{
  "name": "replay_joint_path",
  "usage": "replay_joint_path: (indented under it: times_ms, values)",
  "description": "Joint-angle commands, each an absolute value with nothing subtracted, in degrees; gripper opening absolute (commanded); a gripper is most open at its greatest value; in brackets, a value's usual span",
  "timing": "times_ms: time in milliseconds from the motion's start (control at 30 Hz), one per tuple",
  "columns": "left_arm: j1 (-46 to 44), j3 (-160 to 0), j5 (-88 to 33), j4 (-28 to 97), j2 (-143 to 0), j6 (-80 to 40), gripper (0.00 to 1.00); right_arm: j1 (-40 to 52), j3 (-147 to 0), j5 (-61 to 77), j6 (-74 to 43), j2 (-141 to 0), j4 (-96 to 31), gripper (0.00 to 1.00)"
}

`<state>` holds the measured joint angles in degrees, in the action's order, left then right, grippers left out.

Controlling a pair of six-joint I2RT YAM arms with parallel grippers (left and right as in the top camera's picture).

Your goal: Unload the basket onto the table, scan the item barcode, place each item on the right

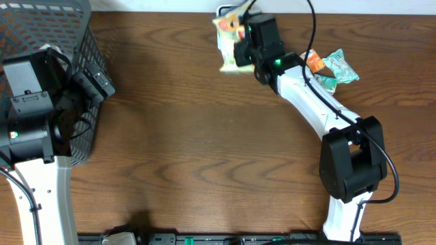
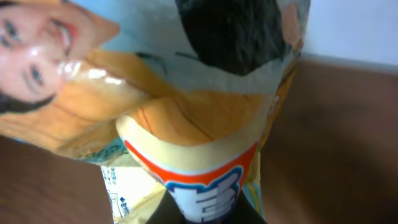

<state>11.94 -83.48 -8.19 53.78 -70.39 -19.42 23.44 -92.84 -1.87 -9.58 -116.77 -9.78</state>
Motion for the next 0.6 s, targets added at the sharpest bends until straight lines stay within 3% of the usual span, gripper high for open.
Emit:
replay_joint_path:
  times_ms: [0,333,567]
  values:
    - [12.21,-83.55,-7.64,53.95,-70.41,-18.68,0.98,23.62,-93.95,-2.68,-10.68,-118.54,1.28,0.01]
    - [12.21,-83.55,-7.64,53.98,-70.41,-18.68,0.98,22.61,-95.04,-5.91,-13.69,-131.98,35.86,0.01]
    - [12.21,-83.55,-7.64,53.98,-70.41,-18.68,0.98,21.19,-100.25,-7.38,-14.33,-137.84,34.79,0.01]
